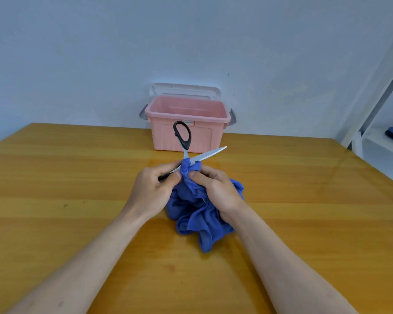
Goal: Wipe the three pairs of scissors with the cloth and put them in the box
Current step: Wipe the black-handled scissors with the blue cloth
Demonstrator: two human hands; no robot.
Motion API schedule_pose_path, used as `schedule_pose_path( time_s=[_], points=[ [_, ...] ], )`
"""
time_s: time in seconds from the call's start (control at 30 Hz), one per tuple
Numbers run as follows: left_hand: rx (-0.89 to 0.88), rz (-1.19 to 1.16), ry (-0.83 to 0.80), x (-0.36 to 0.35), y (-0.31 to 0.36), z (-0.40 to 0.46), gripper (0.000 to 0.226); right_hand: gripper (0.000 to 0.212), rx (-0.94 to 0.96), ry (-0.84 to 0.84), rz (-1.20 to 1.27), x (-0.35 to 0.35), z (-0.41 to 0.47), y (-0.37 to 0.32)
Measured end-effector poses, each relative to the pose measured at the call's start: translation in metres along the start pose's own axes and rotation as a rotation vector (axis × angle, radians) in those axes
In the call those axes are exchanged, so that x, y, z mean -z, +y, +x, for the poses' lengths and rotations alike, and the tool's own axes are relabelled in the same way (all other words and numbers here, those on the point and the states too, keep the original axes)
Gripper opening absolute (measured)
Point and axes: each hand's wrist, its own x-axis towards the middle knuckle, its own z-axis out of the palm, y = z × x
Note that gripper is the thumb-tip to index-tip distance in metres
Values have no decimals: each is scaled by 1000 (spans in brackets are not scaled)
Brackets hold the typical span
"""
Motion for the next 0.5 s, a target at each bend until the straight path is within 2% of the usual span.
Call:
schedule_pose_path(
  time_s=[0.13,0.27,0.37,0.5],
  points=[
    [78,4,129,7,-11,9,29,22,-4,-24,-78,4,-1,0],
    [111,6,182,11,-14,13,29,22,-32,-77,-87,6,-3,-1],
    [110,-7,148,11,-13,13,31,32,-47,-70,-59,4,-2,1],
    [96,0,60,6,-13,8,31,19,-40,-24,-17,0,-1,2]
  ],
)
